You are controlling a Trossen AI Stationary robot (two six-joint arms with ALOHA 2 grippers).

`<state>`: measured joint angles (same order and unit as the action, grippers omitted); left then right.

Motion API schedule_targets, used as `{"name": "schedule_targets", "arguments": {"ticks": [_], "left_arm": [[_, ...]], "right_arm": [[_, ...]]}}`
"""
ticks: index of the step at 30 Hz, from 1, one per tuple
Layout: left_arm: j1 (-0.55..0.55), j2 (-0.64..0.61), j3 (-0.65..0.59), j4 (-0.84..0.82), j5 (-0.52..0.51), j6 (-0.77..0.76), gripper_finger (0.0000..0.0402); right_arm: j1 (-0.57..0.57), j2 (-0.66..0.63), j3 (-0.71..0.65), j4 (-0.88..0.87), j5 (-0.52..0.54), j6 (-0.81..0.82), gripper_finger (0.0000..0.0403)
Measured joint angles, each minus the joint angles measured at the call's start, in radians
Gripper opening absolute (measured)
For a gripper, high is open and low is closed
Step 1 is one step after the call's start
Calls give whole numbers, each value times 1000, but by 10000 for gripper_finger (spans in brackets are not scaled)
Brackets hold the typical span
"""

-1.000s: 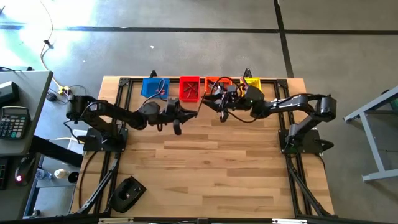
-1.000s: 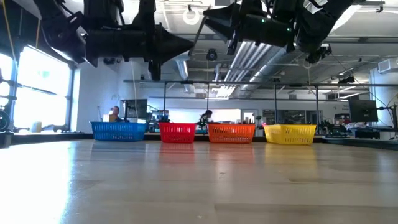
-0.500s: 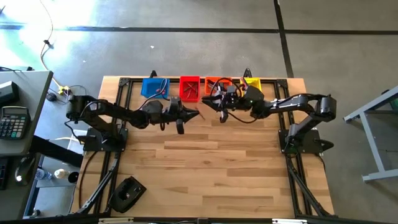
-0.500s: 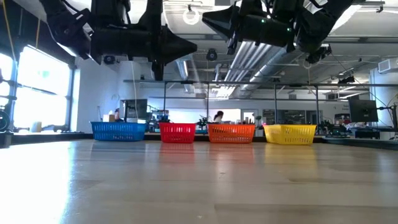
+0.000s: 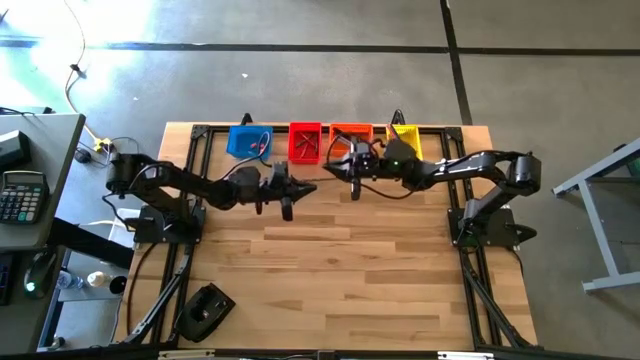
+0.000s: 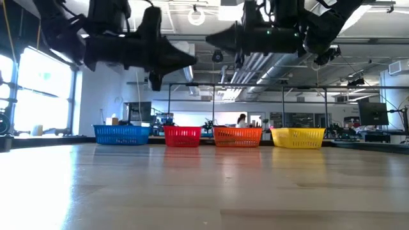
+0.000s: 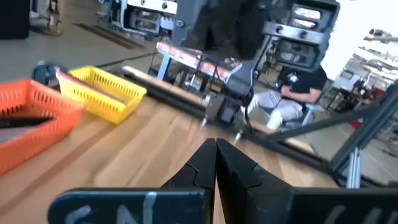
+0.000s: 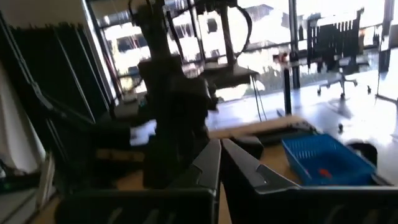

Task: Sort crayons/erasers/pens/pencils in bins
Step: Put the dark blue colored pencil into the yellow bin

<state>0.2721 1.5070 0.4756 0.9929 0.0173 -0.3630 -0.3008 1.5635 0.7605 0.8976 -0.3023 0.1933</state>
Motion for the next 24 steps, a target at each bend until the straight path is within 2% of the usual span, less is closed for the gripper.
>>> {"name": "schedule_targets", "arguments": {"ticks": [4, 9, 16, 20, 24], "left_arm": [[-1, -15, -67, 16, -24, -2, 0], [4, -16, -165, 155, -49, -1, 0], [29, -17, -265, 229, -60, 0, 0], [33, -17, -299, 234, -68, 0, 0], [30, -17, -321, 238, -73, 8, 0]], "right_arm": [[0, 0, 0, -153, 19, -49, 6], [-1, 0, 1, -364, 98, -128, 6], [-14, 1, 112, -836, 208, -247, 7], [-21, 1, 146, -913, 211, -306, 10], [-52, 35, 189, -941, 164, -326, 35]]}}
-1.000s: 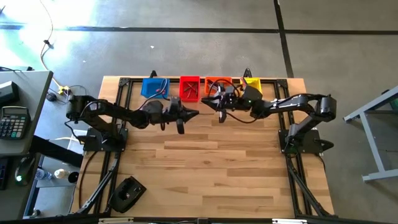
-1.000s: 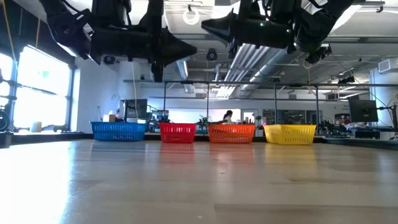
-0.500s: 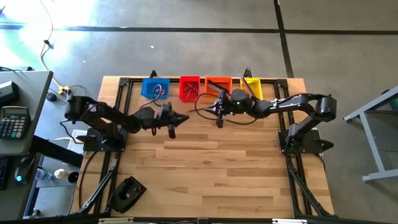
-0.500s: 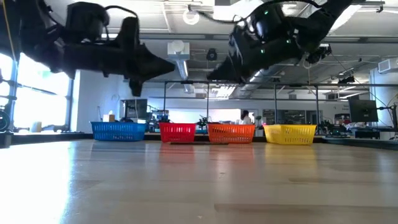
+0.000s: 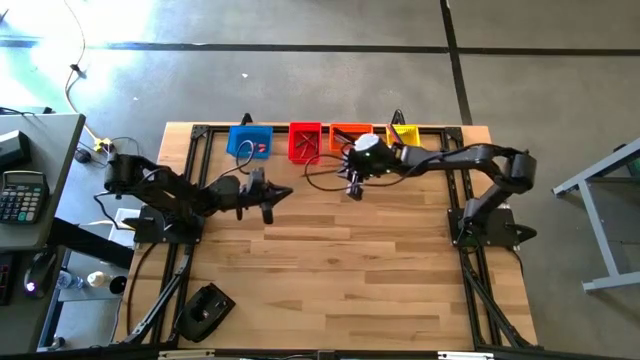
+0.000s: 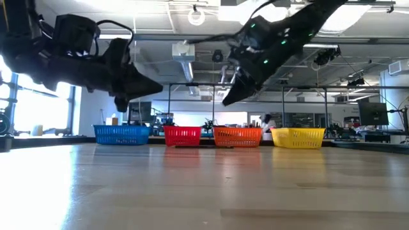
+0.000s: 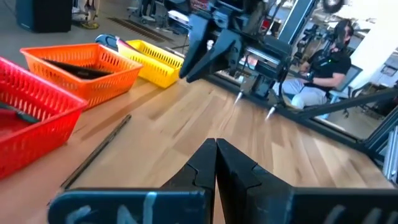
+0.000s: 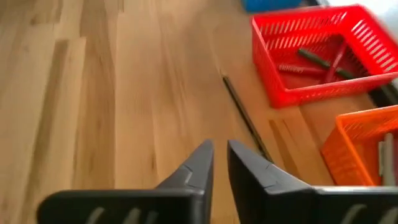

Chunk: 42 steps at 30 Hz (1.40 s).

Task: Sort crayons/erasers/pens/pencils in bins
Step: Put the dark blue colored pencil into the yellow bin

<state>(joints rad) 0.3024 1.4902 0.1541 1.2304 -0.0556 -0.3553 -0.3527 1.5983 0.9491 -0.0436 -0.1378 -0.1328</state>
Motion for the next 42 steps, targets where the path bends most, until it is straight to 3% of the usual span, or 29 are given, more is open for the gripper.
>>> {"name": "schedule_targets", "arguments": {"ticks": [8, 17, 42], "left_arm": [[-12, 0, -68, 74, -20, 10, 0], [-39, 0, -121, 139, -47, 9, 0], [-70, 0, -121, 137, -55, 19, 0]], "right_arm": [[-11, 255, 271, -235, 14, -161, 103], [-54, 472, 542, -493, 84, -288, 115], [-127, 538, 546, -580, 55, -301, 104]]}}
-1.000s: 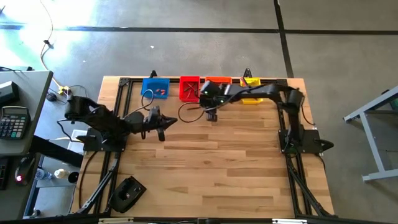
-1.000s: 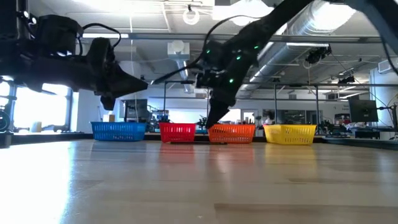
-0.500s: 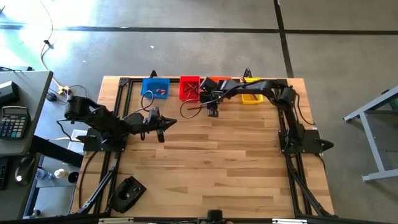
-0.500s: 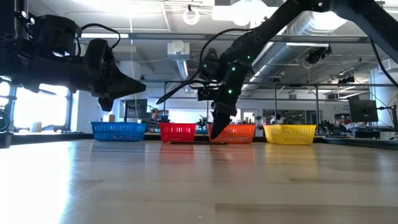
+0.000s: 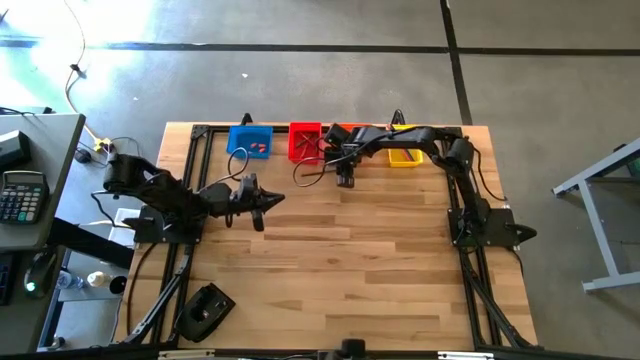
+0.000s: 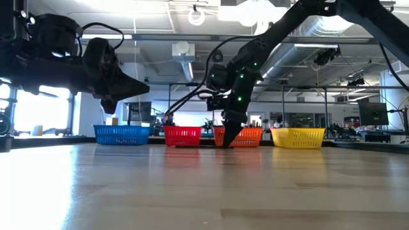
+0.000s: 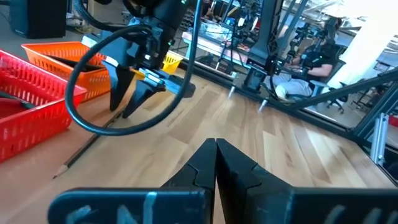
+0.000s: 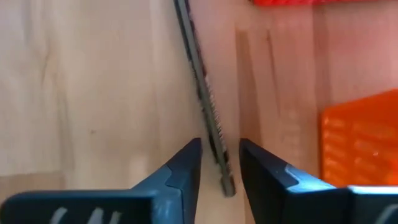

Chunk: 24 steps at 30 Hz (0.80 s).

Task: Sort crayons/erasers/pens/pencils in bins
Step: Put the dark blue colored pencil into the yellow bin

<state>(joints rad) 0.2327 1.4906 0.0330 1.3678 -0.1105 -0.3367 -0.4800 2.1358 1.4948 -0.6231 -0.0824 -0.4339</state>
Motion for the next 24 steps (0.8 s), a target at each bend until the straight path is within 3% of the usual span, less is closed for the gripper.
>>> {"name": "schedule_targets", "arguments": {"ticks": [11, 17, 24], "left_arm": [[-6, 0, 0, 0, -4, 0, 0], [-6, 0, 0, 0, -4, -2, 0], [-6, 0, 0, 3, -7, -3, 0]], "right_arm": [[13, -3, 1, -135, -4, 75, 19], [41, -20, -5, -188, -4, 93, 13], [71, -97, -8, -318, -91, 156, 12]]}}
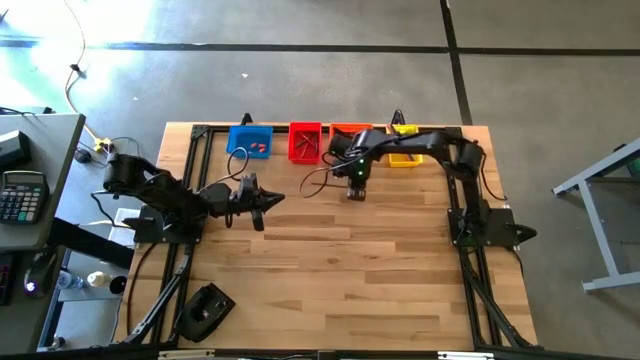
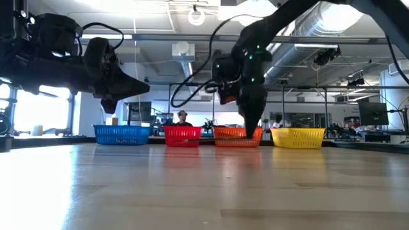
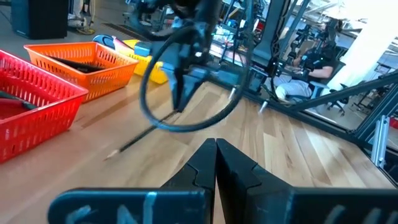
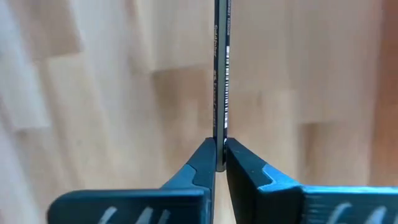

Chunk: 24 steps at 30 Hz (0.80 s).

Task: Sort crayons/erasers/pens/pencils in bins
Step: Put the dark blue colored pencil into the yellow bin

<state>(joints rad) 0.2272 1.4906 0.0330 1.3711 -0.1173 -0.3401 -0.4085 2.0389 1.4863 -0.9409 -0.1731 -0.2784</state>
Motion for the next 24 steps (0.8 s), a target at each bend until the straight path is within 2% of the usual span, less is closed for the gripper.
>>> {"name": "schedule_targets", "arguments": {"ticks": [6, 10, 14, 18, 24], "left_arm": [[0, 0, 0, 3, -1, 3, 0], [0, 0, 0, 3, -1, 3, 0], [1, 0, -11, 23, -4, 3, 0], [2, 0, -21, 40, -16, 3, 0], [2, 0, -21, 48, -16, 3, 0]], "right_arm": [[52, -65, 0, -64, -4, 36, 12], [74, -129, -33, -47, -4, 72, 12], [67, -270, -216, 86, -4, 148, 12], [35, -476, -452, 273, 20, 273, 12], [-83, -773, -686, 366, 203, 437, 12]]}}
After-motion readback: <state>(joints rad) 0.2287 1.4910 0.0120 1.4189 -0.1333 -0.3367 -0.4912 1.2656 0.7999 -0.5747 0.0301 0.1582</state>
